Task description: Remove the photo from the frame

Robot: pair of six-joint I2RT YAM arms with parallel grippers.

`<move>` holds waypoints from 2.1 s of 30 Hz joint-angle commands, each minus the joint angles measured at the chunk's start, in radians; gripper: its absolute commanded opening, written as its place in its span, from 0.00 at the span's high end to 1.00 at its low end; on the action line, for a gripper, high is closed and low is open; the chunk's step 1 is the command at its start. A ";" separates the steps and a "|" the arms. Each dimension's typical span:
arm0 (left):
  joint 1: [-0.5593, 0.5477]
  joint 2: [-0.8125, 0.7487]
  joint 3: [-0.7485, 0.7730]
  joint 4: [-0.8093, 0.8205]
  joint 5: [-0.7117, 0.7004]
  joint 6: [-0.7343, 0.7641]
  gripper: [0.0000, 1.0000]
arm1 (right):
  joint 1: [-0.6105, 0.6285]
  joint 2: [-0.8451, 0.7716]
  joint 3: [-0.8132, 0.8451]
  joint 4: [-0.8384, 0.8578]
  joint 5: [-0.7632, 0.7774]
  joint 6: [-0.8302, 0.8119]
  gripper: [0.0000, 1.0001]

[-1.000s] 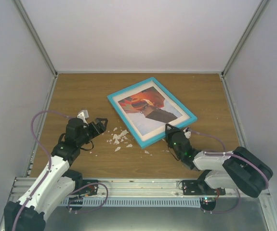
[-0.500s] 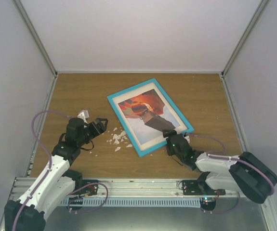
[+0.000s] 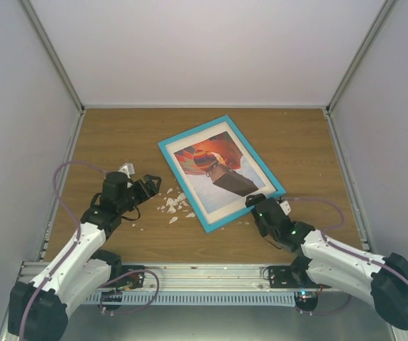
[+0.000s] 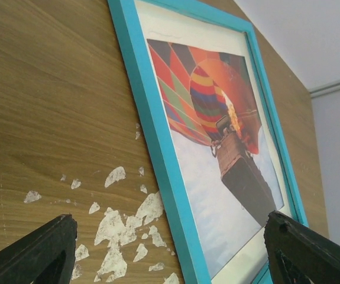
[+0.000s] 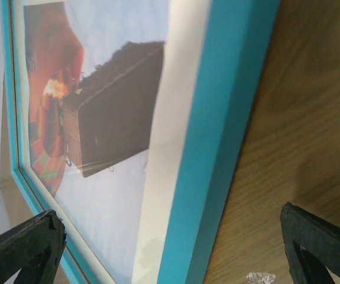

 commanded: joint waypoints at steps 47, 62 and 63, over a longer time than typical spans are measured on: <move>-0.182 0.795 0.278 0.168 0.007 0.194 0.55 | -0.771 0.885 0.559 0.126 -0.892 -1.489 0.69; -0.081 0.730 0.269 0.062 -0.118 0.285 0.59 | -0.518 0.746 0.334 0.233 -0.991 -1.268 0.69; -0.073 0.721 0.268 0.051 -0.134 0.293 0.59 | -0.487 0.738 0.333 0.230 -0.974 -1.259 0.69</move>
